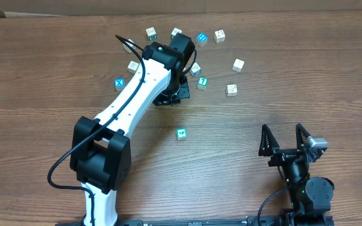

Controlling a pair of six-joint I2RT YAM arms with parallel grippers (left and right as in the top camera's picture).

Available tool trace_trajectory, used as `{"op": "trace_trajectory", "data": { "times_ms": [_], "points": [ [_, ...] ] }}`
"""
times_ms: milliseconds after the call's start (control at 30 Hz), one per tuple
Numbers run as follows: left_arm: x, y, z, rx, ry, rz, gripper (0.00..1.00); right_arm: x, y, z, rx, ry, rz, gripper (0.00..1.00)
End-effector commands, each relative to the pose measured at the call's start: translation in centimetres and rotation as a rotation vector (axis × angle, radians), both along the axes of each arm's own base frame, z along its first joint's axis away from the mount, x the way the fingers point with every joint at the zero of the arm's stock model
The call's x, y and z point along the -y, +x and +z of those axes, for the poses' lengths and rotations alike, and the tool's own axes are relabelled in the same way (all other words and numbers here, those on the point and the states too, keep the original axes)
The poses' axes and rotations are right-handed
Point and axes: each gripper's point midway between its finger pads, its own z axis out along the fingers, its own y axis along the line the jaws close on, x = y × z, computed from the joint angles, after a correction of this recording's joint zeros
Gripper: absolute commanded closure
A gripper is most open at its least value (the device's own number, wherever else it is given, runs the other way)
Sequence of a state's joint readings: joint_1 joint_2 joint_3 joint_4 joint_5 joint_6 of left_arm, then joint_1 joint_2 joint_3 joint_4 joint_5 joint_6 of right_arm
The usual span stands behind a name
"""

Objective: Form a horizontal line
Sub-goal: 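Raise the left gripper and move it back over the block cluster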

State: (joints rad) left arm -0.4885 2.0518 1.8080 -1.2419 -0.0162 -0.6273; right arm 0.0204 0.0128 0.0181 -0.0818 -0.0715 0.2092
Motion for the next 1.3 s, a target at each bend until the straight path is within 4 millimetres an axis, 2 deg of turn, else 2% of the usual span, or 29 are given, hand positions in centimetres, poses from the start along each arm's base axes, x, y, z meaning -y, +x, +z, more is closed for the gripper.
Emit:
{"op": "trace_trajectory", "data": {
  "times_ms": [0,367,1267],
  "points": [
    [-0.6,0.9,0.7,0.042,0.033,-0.014,0.96,0.1,0.0,-0.1,0.005,-0.001,-0.002,0.00],
    [-1.2,1.6,0.8,0.082,0.071,-0.008,0.96,0.1,0.0,-0.1,0.005,-0.001,-0.002,0.00],
    [-1.1,1.9,0.6,0.088,0.067,-0.007,0.94,0.1,0.0,-0.1,0.005,-0.001,-0.002,0.00]
  ]
}}
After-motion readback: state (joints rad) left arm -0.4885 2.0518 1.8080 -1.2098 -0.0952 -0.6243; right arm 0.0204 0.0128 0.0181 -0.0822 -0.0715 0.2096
